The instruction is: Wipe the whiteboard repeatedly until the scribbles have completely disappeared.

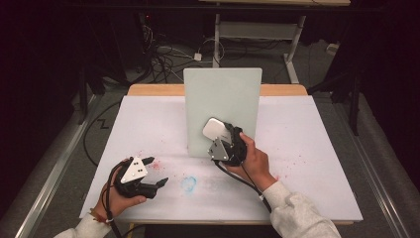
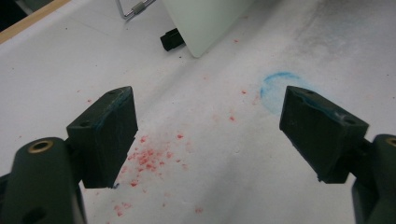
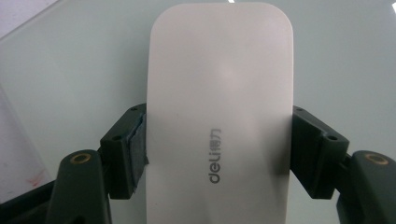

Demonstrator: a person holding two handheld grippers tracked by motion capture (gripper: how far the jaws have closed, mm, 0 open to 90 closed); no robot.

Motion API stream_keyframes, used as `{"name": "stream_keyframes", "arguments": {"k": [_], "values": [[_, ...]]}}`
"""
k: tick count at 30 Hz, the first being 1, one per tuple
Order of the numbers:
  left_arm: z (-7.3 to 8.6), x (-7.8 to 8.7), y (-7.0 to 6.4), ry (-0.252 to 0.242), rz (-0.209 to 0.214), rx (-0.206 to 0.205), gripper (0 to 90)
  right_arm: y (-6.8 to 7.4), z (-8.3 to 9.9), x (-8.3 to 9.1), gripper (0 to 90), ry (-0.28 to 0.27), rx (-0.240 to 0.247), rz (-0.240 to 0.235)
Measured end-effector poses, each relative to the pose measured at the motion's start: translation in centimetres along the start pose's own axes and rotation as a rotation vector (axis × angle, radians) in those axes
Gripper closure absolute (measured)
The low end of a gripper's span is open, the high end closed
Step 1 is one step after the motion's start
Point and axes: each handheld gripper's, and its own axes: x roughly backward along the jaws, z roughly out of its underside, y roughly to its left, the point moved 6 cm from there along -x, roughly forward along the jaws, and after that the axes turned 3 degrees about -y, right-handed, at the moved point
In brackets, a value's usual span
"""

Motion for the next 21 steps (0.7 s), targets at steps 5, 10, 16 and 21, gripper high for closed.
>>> {"name": "stream_keyframes", "arguments": {"k": [5,10,16,21], "values": [[0.0,-0.1,0.0,0.001,-0.001,-0.001,18.3,1.3,0.3,-0.1,30.1,-0.005,0.022,-0.038],[0.0,-0.1,-0.1,0.003,-0.001,-0.002,18.3,2.0,0.5,0.0,30.1,0.002,0.054,-0.058],[0.0,-0.1,0.0,0.006,-0.003,-0.004,18.4,0.6,0.7,0.2,30.1,0.001,0.011,-0.048],[0.0,-0.1,0.0,0.008,-0.002,-0.006,18.4,-1.0,1.0,0.4,30.1,-0.003,-0.043,-0.013]]}}
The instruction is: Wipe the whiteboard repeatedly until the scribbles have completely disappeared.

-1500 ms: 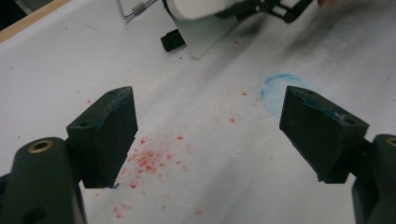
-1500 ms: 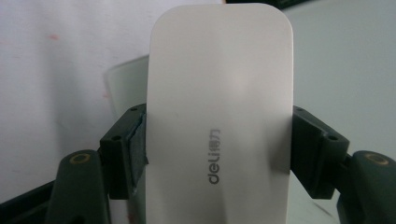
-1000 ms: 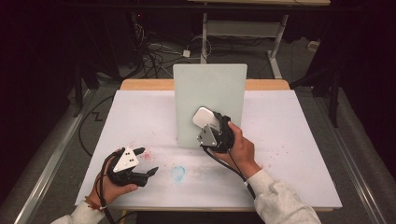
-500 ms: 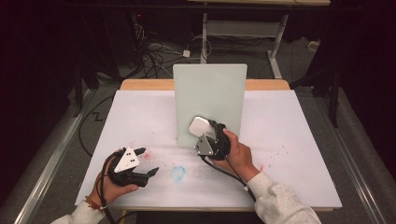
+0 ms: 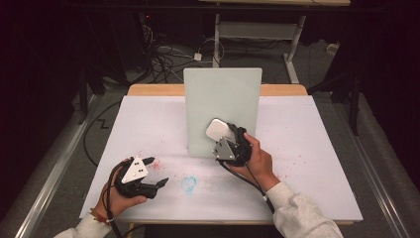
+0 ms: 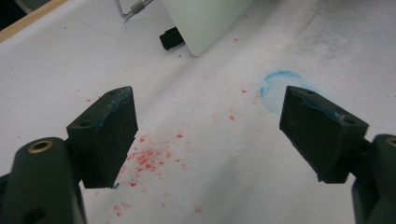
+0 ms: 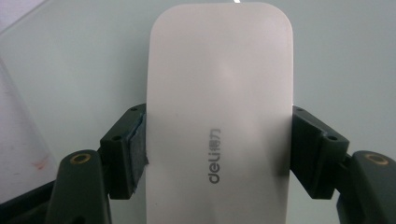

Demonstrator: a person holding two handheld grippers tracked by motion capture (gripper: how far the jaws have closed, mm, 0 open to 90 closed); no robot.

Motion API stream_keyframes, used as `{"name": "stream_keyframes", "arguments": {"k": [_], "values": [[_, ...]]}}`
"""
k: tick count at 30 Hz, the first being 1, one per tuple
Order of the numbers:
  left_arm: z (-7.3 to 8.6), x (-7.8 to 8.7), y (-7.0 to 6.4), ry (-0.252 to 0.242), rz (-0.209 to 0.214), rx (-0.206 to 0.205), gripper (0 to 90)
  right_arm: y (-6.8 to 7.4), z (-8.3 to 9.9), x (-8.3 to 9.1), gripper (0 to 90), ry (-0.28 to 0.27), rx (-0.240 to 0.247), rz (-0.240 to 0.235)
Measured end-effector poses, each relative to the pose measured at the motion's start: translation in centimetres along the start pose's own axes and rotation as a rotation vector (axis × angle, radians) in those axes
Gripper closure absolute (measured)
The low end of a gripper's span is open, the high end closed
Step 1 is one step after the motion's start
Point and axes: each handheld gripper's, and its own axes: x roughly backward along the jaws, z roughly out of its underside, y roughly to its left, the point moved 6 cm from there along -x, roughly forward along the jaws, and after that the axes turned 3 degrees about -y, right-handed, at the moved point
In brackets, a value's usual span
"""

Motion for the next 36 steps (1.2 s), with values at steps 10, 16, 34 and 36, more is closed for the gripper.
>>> {"name": "stream_keyframes", "arguments": {"k": [10,16,34,36], "values": [[-0.1,0.0,-0.2,-0.002,0.003,-0.003,18.4,-1.4,0.1,0.3,30.2,0.014,-0.040,0.034],[-0.2,0.0,-0.2,-0.005,0.005,-0.009,18.3,0.9,0.1,0.0,30.1,0.015,0.004,0.002],[0.1,-0.1,-0.2,0.008,0.008,-0.011,18.3,2.8,1.3,0.2,30.2,0.057,0.080,-0.053],[0.1,0.0,-0.2,0.007,0.006,-0.010,18.3,1.5,2.1,0.6,30.2,0.065,0.055,-0.037]]}}
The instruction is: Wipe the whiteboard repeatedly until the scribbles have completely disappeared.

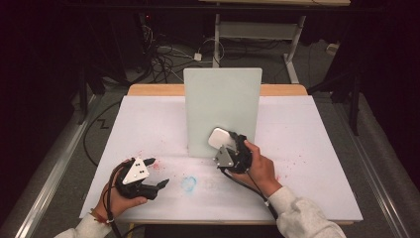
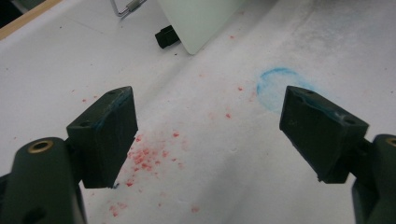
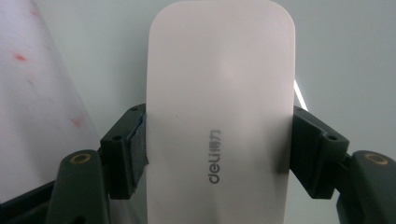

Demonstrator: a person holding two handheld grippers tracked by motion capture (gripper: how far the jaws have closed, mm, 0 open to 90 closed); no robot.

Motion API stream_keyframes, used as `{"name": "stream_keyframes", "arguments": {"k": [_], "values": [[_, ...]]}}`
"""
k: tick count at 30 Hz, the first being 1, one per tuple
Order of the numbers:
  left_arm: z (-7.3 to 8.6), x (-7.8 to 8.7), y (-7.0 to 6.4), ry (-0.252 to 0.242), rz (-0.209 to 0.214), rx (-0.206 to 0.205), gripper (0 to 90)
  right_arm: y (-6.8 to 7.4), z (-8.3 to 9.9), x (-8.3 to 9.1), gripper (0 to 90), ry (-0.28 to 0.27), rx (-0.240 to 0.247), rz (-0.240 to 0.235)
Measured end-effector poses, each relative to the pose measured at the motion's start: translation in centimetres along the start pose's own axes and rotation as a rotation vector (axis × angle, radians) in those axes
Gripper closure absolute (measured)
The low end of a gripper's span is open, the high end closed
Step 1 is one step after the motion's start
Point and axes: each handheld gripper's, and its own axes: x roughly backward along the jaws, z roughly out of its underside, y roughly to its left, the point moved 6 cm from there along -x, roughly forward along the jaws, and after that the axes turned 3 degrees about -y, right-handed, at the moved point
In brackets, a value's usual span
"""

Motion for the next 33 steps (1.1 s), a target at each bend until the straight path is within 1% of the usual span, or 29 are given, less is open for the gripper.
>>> {"name": "stream_keyframes", "arguments": {"k": [1,3,7,9,12,13,14,15,18,20,22,24,27,29,30,32,33], "values": [[0.0,0.0,0.0,0.000,-0.001,0.000,18.4,-0.6,0.5,0.2,30.2,0.002,-0.006,0.013],[-0.1,0.0,-0.1,-0.002,0.000,-0.002,18.3,-1.6,1.5,0.6,30.2,0.013,-0.039,0.023],[-0.1,-0.1,-0.1,0.000,0.001,0.000,18.3,-3.5,3.5,1.4,30.3,0.028,-0.075,0.058],[-0.1,-0.1,-0.1,0.001,0.002,0.000,18.3,-4.6,4.5,1.8,30.3,0.036,-0.110,0.072],[-0.1,-0.2,-0.1,0.001,0.003,0.001,18.4,-5.8,5.9,2.3,30.4,0.043,-0.158,0.088],[-0.1,-0.2,-0.1,0.002,0.003,0.002,18.3,-6.0,6.2,2.4,30.5,0.049,-0.178,0.087],[-0.1,-0.2,-0.1,0.003,0.002,0.001,18.4,-6.2,6.6,2.4,30.5,0.056,-0.173,0.086],[-0.1,-0.2,-0.1,0.003,0.003,0.000,18.4,-6.1,7.0,2.4,30.5,0.067,-0.193,0.081],[-0.1,-0.3,-0.1,0.005,0.003,-0.001,18.3,-5.9,7.4,2.4,30.5,0.072,-0.173,0.082],[-0.1,-0.3,-0.2,0.006,0.005,-0.003,18.3,-5.7,7.3,2.4,30.5,0.073,-0.177,0.074],[-0.1,-0.3,-0.2,0.006,0.005,-0.004,18.4,-5.4,7.2,2.4,30.5,0.075,-0.151,0.082],[-0.1,-0.3,-0.2,0.005,0.005,-0.005,18.3,-5.0,7.0,2.3,30.4,0.076,-0.132,0.066],[-0.1,-0.3,-0.1,0.007,0.005,-0.007,18.3,-4.2,6.8,2.2,30.4,0.076,-0.128,0.026],[-0.1,-0.2,-0.1,0.002,0.005,-0.002,18.3,-4.1,6.7,2.2,30.4,0.072,-0.113,0.026],[-0.2,-0.3,0.0,0.000,0.004,-0.001,18.3,-4.2,6.6,2.2,30.4,0.070,-0.118,0.021],[-0.2,-0.3,0.1,-0.001,0.004,-0.001,18.3,-4.1,6.7,2.2,30.4,0.067,-0.145,0.017],[-0.2,-0.4,0.1,-0.001,0.006,0.002,18.3,-4.1,6.7,2.2,30.4,0.069,-0.139,0.017]]}}
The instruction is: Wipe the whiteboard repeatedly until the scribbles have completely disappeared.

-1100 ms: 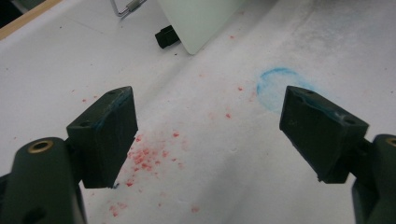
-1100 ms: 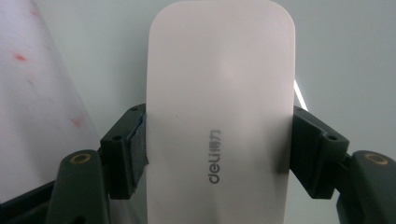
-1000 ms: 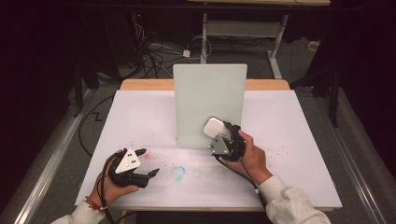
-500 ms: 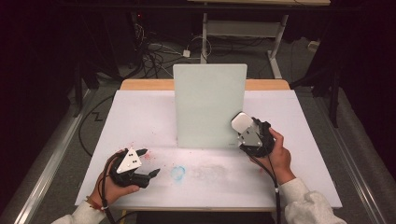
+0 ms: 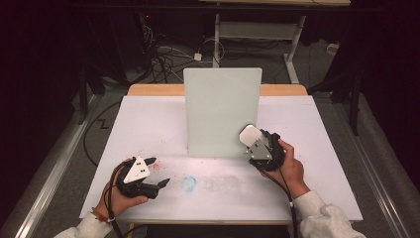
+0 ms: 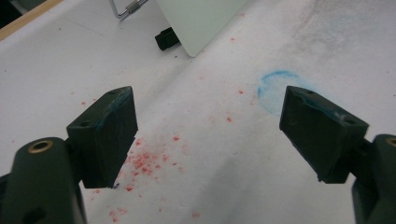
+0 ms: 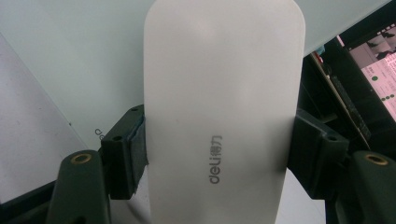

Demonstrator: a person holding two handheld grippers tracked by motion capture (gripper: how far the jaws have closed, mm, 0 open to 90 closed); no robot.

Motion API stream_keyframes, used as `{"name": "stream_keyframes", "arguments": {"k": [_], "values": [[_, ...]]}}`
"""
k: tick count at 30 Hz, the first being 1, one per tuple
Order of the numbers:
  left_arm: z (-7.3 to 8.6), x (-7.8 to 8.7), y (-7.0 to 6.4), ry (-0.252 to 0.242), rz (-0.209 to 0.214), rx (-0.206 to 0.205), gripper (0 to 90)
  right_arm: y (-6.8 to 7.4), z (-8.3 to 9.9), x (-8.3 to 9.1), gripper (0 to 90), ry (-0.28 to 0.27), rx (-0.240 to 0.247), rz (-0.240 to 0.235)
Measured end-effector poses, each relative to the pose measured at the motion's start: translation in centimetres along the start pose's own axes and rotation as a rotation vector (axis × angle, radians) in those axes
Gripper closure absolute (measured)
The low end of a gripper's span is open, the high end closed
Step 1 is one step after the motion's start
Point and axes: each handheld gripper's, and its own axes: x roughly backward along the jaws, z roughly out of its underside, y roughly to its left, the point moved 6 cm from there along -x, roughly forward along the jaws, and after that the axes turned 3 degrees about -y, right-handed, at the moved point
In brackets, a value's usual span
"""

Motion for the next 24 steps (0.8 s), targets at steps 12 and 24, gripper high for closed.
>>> {"name": "stream_keyframes", "arguments": {"k": [12,24], "values": [[-0.1,0.1,0.2,-0.012,-0.001,0.000,18.3,1.2,-1.1,0.3,30.5,-0.028,-0.004,-0.055],[0.0,0.0,-0.1,0.009,-0.006,-0.017,18.3,-0.4,-1.2,1.0,30.5,-0.067,-0.092,-0.062]]}}
